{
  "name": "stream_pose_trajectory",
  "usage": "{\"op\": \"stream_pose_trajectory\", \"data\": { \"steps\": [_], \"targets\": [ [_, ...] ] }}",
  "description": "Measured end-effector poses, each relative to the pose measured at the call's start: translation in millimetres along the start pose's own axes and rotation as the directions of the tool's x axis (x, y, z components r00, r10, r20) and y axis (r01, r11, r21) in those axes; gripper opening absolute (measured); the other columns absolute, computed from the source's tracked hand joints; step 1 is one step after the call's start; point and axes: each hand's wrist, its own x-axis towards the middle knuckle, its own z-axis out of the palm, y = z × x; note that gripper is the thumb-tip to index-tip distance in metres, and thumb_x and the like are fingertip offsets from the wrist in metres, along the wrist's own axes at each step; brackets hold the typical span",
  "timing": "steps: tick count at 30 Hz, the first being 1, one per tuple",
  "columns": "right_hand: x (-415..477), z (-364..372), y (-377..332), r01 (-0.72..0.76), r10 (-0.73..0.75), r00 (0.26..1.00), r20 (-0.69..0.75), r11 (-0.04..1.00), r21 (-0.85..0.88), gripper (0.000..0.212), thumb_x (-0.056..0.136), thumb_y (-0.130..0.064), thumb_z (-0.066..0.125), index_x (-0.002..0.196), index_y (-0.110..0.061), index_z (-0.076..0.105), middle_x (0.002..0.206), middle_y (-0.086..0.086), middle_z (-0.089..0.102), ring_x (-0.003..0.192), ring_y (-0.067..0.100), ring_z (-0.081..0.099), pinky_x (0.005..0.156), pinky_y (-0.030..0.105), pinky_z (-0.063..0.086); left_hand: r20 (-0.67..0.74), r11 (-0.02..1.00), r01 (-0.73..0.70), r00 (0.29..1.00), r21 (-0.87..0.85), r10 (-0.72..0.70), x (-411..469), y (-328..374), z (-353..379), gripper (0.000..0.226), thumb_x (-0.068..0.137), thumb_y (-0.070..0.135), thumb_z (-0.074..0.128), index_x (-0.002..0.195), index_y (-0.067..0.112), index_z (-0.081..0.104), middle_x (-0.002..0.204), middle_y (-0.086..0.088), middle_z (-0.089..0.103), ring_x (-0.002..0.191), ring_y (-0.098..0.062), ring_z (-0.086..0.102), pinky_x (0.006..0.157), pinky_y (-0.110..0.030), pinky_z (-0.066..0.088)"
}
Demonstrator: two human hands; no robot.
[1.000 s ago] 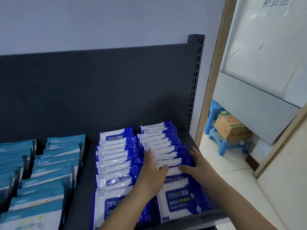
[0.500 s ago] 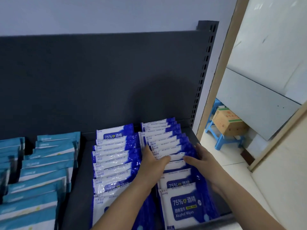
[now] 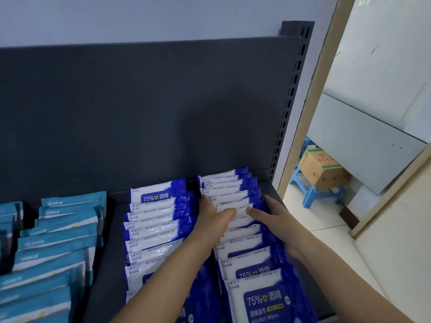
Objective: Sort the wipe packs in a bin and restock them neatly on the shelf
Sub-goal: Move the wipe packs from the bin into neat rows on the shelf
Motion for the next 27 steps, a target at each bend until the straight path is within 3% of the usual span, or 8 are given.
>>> {"op": "stream_pose_trajectory", "data": {
  "steps": [2, 6, 12, 16, 20, 23, 24, 27],
  "targets": [
    [3, -3, 0, -0.003, 0.003, 1.0, -0.016, 1.0, 0.002, 0.07, 0.08, -0.032, 0.073, 0.138, -0.027, 0.035, 0.119, 0.002, 0.064, 0.096, 0.026, 0.069, 0.084, 0.05, 0.055, 0.001, 1.0, -0.019, 1.0, -0.018, 0.019, 3, -2, -2, 0.054, 0.088, 0.015, 0.061, 0.134, 0.027, 0.037, 0.12, 0.009, 0.058, 0.103, -0.007, 0.059, 0.076, -0.022, 0.048],
    [15, -8, -10, 0.077, -0.077, 0.996, -0.038, 0.997, 0.022, 0.052, 0.087, -0.027, 0.065, 0.131, -0.024, 0.037, 0.104, -0.007, 0.061, 0.09, 0.016, 0.064, 0.074, 0.034, 0.054, -0.049, 0.998, -0.009, 0.999, -0.067, 0.006, 8, -1, -6, 0.055, 0.088, 0.014, 0.061, 0.136, 0.022, 0.036, 0.124, 0.005, 0.058, 0.106, -0.01, 0.058, 0.082, -0.025, 0.047],
    [23, 0, -25, 0.077, -0.076, 0.996, 0.047, 0.997, -0.014, 0.069, 0.081, -0.034, 0.071, 0.139, -0.023, 0.037, 0.115, 0.001, 0.067, 0.095, 0.022, 0.069, 0.087, 0.045, 0.055, -0.009, 0.999, 0.019, 1.0, -0.028, -0.019, 14, -1, -6, 0.055, 0.085, 0.021, 0.065, 0.133, 0.029, 0.041, 0.123, 0.007, 0.061, 0.109, -0.013, 0.059, 0.099, -0.038, 0.046],
    [18, -7, -24, 0.133, -0.132, 0.989, 0.062, 0.991, -0.017, 0.048, 0.087, -0.028, 0.064, 0.129, -0.018, 0.042, 0.11, -0.01, 0.063, 0.091, 0.011, 0.067, 0.077, 0.03, 0.054, -0.051, 0.999, 0.012, 0.999, -0.03, -0.013, 11, 3, -7, 0.06, 0.086, 0.021, 0.064, 0.14, 0.023, 0.037, 0.125, 0.005, 0.058, 0.112, -0.015, 0.056, 0.097, -0.035, 0.046],
    [6, -14, -27, 0.232, -0.232, 0.973, 0.015, 0.964, -0.128, 0.087, 0.077, -0.043, 0.071, 0.147, -0.022, 0.024, 0.144, -0.008, 0.041, 0.119, 0.014, 0.052, 0.098, 0.037, 0.046, -0.057, 0.994, -0.11, 0.992, -0.01, 0.109, -5, 19, -10, 0.04, 0.088, 0.014, 0.06, 0.126, 0.024, 0.051, 0.119, 0.006, 0.064, 0.106, -0.01, 0.06, 0.093, -0.03, 0.047],
    [-11, -12, -26, 0.283, -0.278, 0.959, 0.053, 0.938, -0.199, 0.038, 0.087, -0.027, 0.064, 0.118, -0.028, 0.042, 0.117, -0.023, 0.053, 0.093, -0.004, 0.059, 0.077, 0.017, 0.052, -0.013, 0.975, -0.204, 0.979, 0.089, 0.206, -28, 26, -20, 0.042, 0.091, 0.016, 0.06, 0.13, 0.028, 0.05, 0.131, 0.018, 0.054, 0.119, 0.0, 0.051, 0.104, -0.027, 0.039],
    [-18, -10, -24, 0.296, -0.287, 0.955, 0.072, 0.926, -0.234, 0.032, 0.089, -0.023, 0.061, 0.114, -0.032, 0.042, 0.111, -0.025, 0.055, 0.085, -0.007, 0.06, 0.069, 0.013, 0.051, -0.011, 0.968, -0.216, 0.976, 0.124, 0.219, -36, 24, -26, 0.045, 0.092, 0.017, 0.06, 0.132, 0.03, 0.047, 0.133, 0.022, 0.047, 0.124, 0.002, 0.044, 0.109, -0.027, 0.034],
    [-39, 1, -15, 0.332, -0.301, 0.943, 0.14, 0.871, -0.363, 0.052, 0.088, -0.028, 0.062, 0.134, -0.036, 0.038, 0.126, -0.017, 0.056, 0.098, -0.002, 0.061, 0.075, 0.018, 0.053, -0.037, 0.915, -0.282, 0.952, 0.288, 0.305, -67, 9, -51, 0.037, 0.09, 0.011, 0.062, 0.115, 0.038, 0.057, 0.127, 0.025, 0.05, 0.118, 0.012, 0.045, 0.105, -0.017, 0.035]
  ]
}}
